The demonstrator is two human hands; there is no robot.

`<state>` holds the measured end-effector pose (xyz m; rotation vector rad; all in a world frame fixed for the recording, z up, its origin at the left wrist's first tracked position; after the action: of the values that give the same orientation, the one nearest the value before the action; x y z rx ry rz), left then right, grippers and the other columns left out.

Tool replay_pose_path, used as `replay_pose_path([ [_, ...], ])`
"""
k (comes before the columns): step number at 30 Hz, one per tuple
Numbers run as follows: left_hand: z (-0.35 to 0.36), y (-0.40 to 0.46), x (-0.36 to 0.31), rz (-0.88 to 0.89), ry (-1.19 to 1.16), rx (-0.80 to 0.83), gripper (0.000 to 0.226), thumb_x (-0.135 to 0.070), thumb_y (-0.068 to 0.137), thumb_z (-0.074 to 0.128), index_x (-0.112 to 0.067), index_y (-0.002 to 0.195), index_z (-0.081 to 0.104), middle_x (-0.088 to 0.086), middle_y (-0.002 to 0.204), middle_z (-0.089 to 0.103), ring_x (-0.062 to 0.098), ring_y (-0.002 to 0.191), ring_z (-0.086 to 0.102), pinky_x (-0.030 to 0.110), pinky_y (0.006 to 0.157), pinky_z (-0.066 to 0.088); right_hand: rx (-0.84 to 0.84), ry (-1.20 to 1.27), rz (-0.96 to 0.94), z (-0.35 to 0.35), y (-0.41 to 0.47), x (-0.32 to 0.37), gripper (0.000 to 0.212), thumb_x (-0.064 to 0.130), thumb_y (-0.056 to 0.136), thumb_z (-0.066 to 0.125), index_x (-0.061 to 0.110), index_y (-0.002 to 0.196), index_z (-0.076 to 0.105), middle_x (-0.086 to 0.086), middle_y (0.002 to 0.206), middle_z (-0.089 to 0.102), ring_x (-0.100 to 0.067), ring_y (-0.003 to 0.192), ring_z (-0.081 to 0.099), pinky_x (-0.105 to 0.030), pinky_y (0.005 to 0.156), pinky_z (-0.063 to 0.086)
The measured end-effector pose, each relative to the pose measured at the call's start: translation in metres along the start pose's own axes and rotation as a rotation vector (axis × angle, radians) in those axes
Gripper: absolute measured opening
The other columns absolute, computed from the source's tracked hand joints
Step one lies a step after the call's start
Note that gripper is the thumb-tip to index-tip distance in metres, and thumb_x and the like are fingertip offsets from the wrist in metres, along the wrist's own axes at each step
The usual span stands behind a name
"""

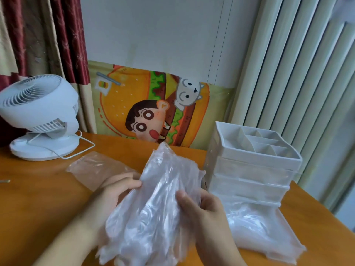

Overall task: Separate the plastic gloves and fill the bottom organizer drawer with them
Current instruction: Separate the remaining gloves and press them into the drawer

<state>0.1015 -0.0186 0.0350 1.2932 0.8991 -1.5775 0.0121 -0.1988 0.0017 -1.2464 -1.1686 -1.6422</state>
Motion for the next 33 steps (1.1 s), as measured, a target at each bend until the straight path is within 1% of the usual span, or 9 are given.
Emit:
replay_pose_path([
  [4, -0.018, 0.002, 0.024, -0.018, -0.046, -0.053, 0.031, 0.001, 0.093, 0.056, -0.001, 0.067, 0.074, 0.019, 0.068, 0.068, 0.030, 0.067, 0.062, 0.033, 0.062, 0.049, -0.114, -0.083, -0.014, -0.015, 0.002, -0.001, 0.016, 0.013, 0.098, 0.073, 0.008, 0.085, 0.081, -0.016, 0.081, 0.079, -0.022, 0.072, 0.072, -0.031, 0.065, 0.053],
  [7, -0.010, 0.002, 0.031, -0.149, 0.021, 0.091, 0.040, -0.047, 0.086, 0.071, -0.009, 0.100, 0.074, 0.011, 0.079, 0.077, 0.030, 0.068, 0.072, 0.037, 0.066, 0.056, -0.105, -0.166, 0.004, -0.016, 0.004, -0.002, 0.014, 0.016, 0.097, 0.075, 0.009, 0.086, 0.080, -0.018, 0.084, 0.079, -0.030, 0.076, 0.074, -0.038, 0.069, 0.054],
  [9, -0.009, -0.003, 0.034, -0.120, 0.287, 0.166, 0.048, -0.064, 0.077, 0.078, -0.020, 0.095, 0.076, 0.000, 0.087, 0.076, 0.023, 0.082, 0.072, 0.043, 0.083, 0.054, -0.079, -0.203, 0.011, -0.013, 0.005, -0.004, 0.013, 0.017, 0.098, 0.075, 0.011, 0.089, 0.081, -0.018, 0.086, 0.079, -0.038, 0.085, 0.077, -0.045, 0.074, 0.058],
  [13, -0.006, -0.010, 0.030, -0.010, 0.443, 0.195, 0.025, -0.037, 0.098, 0.068, -0.018, 0.087, 0.079, 0.007, 0.095, 0.080, 0.029, 0.095, 0.076, 0.053, 0.102, 0.054, -0.071, -0.196, 0.006, -0.015, 0.004, -0.003, 0.018, 0.013, 0.100, 0.070, 0.015, 0.087, 0.082, -0.014, 0.083, 0.080, -0.032, 0.079, 0.078, -0.044, 0.070, 0.060],
  [19, -0.009, -0.010, 0.026, -0.011, 0.377, 0.162, 0.017, -0.022, 0.097, 0.069, -0.026, 0.087, 0.082, 0.008, 0.092, 0.080, 0.020, 0.083, 0.076, 0.034, 0.077, 0.057, -0.104, -0.179, 0.033, -0.020, 0.004, -0.003, 0.035, 0.016, 0.102, 0.066, 0.009, 0.069, 0.074, -0.022, 0.059, 0.066, -0.027, 0.049, 0.060, -0.037, 0.056, 0.049],
  [23, -0.010, -0.011, 0.023, -0.027, 0.352, 0.182, 0.015, -0.018, 0.097, 0.070, -0.014, 0.108, 0.078, 0.008, 0.102, 0.080, 0.026, 0.097, 0.077, 0.047, 0.094, 0.059, -0.126, -0.163, 0.036, -0.025, 0.005, -0.005, 0.036, 0.021, 0.100, 0.070, 0.002, 0.069, 0.070, -0.025, 0.056, 0.061, -0.027, 0.046, 0.056, -0.032, 0.049, 0.044],
  [27, -0.007, -0.015, 0.018, -0.002, 0.325, 0.231, 0.014, -0.031, 0.095, 0.072, -0.020, 0.102, 0.078, -0.006, 0.102, 0.080, 0.013, 0.099, 0.075, 0.036, 0.097, 0.055, -0.135, -0.201, 0.044, -0.026, 0.008, -0.012, 0.039, 0.027, 0.097, 0.072, 0.002, 0.068, 0.061, -0.026, 0.056, 0.056, -0.026, 0.045, 0.053, -0.035, 0.052, 0.042],
  [30, -0.008, -0.009, 0.026, 0.009, 0.361, 0.131, 0.043, -0.064, 0.082, 0.075, -0.023, 0.068, 0.069, -0.014, 0.069, 0.065, 0.003, 0.074, 0.064, 0.021, 0.078, 0.048, -0.091, -0.282, 0.035, -0.021, 0.007, -0.011, 0.045, 0.043, 0.084, 0.069, 0.000, 0.074, 0.060, -0.021, 0.058, 0.052, -0.025, 0.050, 0.051, -0.037, 0.057, 0.040],
  [33, -0.012, -0.003, 0.035, 0.114, 0.474, -0.007, 0.079, -0.085, 0.067, 0.065, -0.008, 0.076, 0.055, -0.002, 0.067, 0.039, 0.017, 0.063, 0.042, 0.039, 0.065, 0.035, -0.047, -0.318, 0.030, -0.016, 0.006, -0.010, 0.044, 0.041, 0.087, 0.070, -0.001, 0.077, 0.061, -0.016, 0.059, 0.051, -0.022, 0.052, 0.051, -0.033, 0.055, 0.039],
])
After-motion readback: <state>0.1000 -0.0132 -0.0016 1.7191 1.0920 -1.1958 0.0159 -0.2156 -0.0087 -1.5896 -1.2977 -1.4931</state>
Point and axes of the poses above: each hand's wrist, its own y-axis towards the middle knuckle, its own z-axis out of the palm, x = y × z, the point moved 3 cm from there along y, towards the middle knuckle
